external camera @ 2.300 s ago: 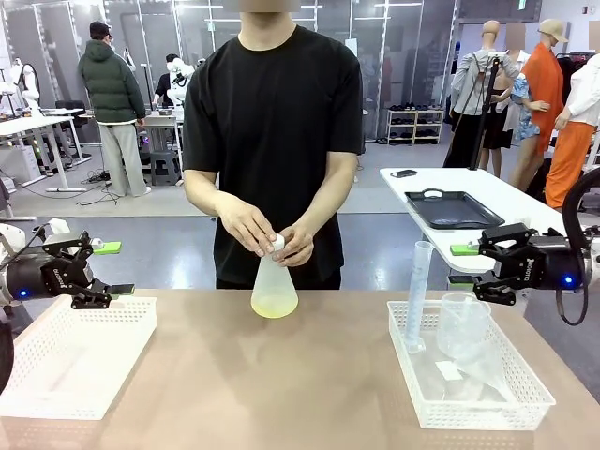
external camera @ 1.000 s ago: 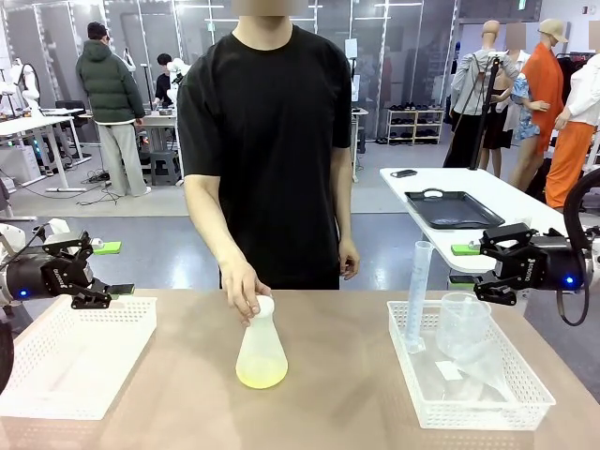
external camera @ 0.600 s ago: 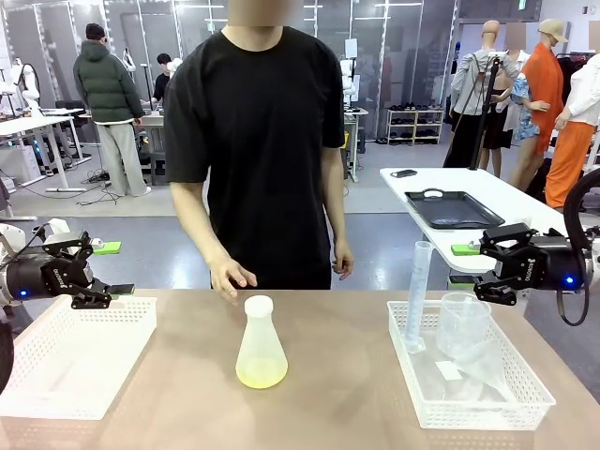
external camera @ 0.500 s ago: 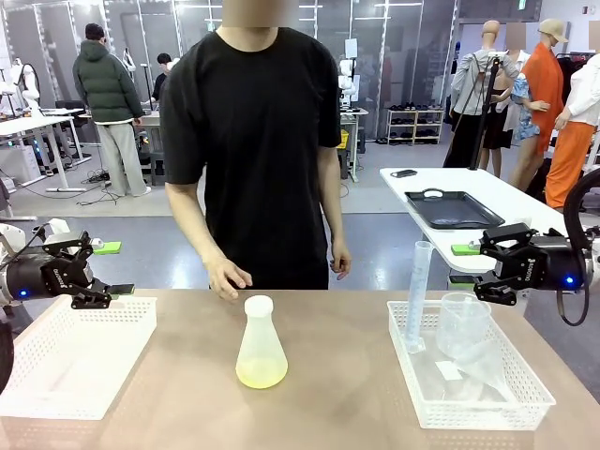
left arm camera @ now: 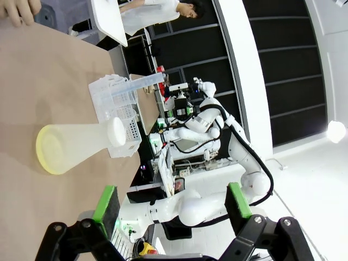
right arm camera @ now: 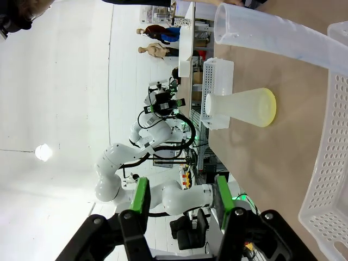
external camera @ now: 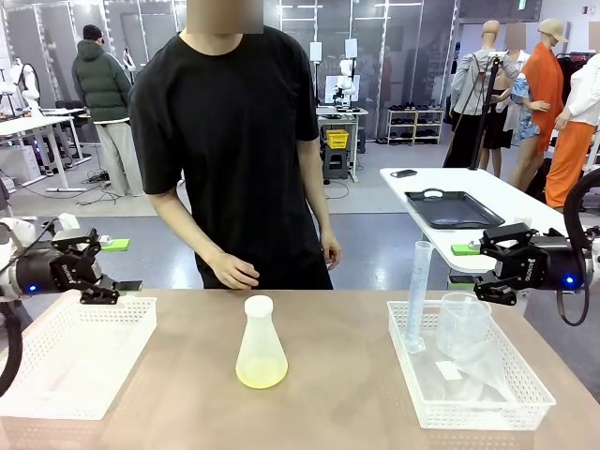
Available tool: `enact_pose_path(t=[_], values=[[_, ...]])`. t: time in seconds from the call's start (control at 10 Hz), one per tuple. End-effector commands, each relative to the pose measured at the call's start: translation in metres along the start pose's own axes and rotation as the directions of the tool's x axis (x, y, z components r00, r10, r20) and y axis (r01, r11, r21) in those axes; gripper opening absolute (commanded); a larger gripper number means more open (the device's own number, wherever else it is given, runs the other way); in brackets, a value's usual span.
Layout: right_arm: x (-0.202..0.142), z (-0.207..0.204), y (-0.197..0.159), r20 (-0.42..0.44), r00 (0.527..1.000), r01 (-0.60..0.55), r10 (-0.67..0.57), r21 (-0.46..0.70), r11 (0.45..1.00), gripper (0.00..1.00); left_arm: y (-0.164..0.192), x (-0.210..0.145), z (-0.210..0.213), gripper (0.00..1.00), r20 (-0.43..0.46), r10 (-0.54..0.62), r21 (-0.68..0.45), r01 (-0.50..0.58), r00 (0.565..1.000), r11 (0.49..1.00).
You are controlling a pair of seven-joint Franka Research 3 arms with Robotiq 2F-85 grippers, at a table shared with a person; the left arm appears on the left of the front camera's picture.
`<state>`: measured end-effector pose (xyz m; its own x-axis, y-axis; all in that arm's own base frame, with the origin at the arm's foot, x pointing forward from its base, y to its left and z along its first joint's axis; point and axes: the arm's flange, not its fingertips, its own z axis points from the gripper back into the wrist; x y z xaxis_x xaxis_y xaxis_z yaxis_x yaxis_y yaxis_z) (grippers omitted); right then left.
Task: Prepare the solutions needed for the experiment.
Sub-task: When the human places the Big flask in the center of the table, pick up the Big flask and place it in the left Organizing basket.
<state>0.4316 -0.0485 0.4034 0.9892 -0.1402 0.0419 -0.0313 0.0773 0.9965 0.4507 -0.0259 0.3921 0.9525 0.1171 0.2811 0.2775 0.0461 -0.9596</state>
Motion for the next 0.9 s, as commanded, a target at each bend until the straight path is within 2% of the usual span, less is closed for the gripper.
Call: enact_pose_path(t=[0.0,0.2,0.5,0.7,0.8], values=[[0.001,0.001,0.001,0.004,1.000,-0.003,0.003,0.015,1.000,0.60,0.004,0.026,-0.023,1.00,-0.068,-0.074,0.016,0.075,0.995,0.997],[0.001,0.001,0.001,0.004,1.000,-0.003,0.003,0.015,1.000,0.60,0.005,0.047,-0.045,1.00,-0.161,-0.146,0.014,0.151,0.976,0.989],[0.001,0.001,0.001,0.004,1.000,-0.003,0.003,0.015,1.000,0.60,0.020,0.082,-0.082,1.00,-0.335,-0.334,-0.022,0.347,0.881,0.937],[0.001,0.001,0.001,0.004,1.000,-0.003,0.003,0.015,1.000,0.60,0.027,0.095,-0.107,1.00,-0.402,-0.419,-0.060,0.433,0.814,0.899],[0.001,0.001,0.001,0.004,1.000,-0.003,0.003,0.015,1.000,0.60,0.030,0.101,-0.117,1.00,-0.399,-0.470,-0.091,0.476,0.787,0.875]])
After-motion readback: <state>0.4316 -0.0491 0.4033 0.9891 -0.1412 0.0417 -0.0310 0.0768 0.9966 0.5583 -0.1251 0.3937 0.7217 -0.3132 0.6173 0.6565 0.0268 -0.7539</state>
